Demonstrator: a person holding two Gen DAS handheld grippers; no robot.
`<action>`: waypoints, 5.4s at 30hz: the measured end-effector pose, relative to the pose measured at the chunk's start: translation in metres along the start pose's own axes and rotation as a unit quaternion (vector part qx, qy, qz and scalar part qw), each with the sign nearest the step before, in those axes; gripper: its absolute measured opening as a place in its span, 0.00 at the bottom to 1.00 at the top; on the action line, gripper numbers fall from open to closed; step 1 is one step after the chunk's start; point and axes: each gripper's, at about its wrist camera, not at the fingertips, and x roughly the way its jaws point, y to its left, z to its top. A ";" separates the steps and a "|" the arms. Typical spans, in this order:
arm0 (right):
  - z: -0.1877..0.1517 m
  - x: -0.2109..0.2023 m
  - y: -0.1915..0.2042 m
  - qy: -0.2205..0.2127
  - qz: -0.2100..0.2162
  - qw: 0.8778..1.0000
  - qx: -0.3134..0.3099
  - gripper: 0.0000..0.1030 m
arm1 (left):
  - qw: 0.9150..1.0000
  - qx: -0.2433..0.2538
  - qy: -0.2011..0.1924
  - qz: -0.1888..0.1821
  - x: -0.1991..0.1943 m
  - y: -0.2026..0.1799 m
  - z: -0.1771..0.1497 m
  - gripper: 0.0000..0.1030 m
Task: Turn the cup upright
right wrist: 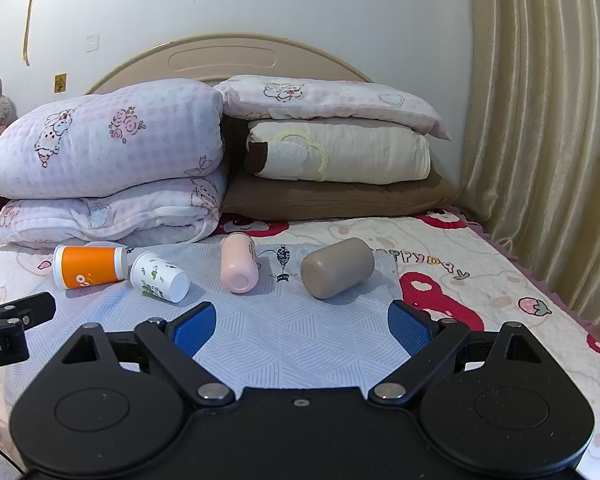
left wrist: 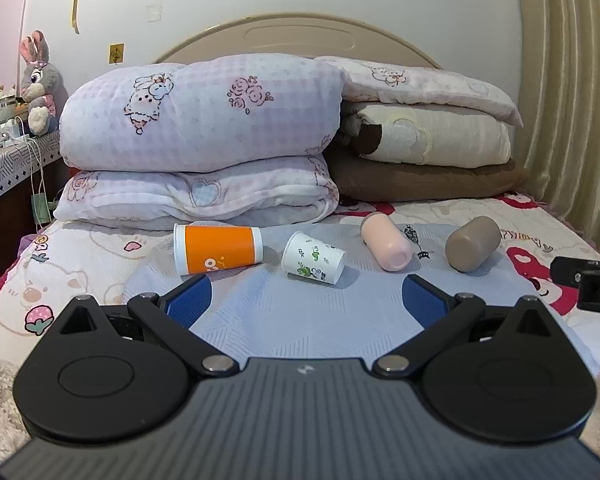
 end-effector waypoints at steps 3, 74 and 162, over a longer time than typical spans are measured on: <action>-0.002 0.001 0.002 0.000 -0.001 1.000 0.000 0.93 | 1.000 -0.006 -0.005 -0.001 -0.001 0.002 -0.001 1.00; 0.000 0.004 0.007 0.012 0.027 1.000 0.004 0.99 | 0.996 -0.060 0.060 -0.035 0.013 0.019 0.006 1.00; -0.013 0.241 -0.017 0.269 0.268 0.904 0.194 0.66 | 0.879 -0.237 0.357 -0.210 0.273 -0.015 0.013 0.73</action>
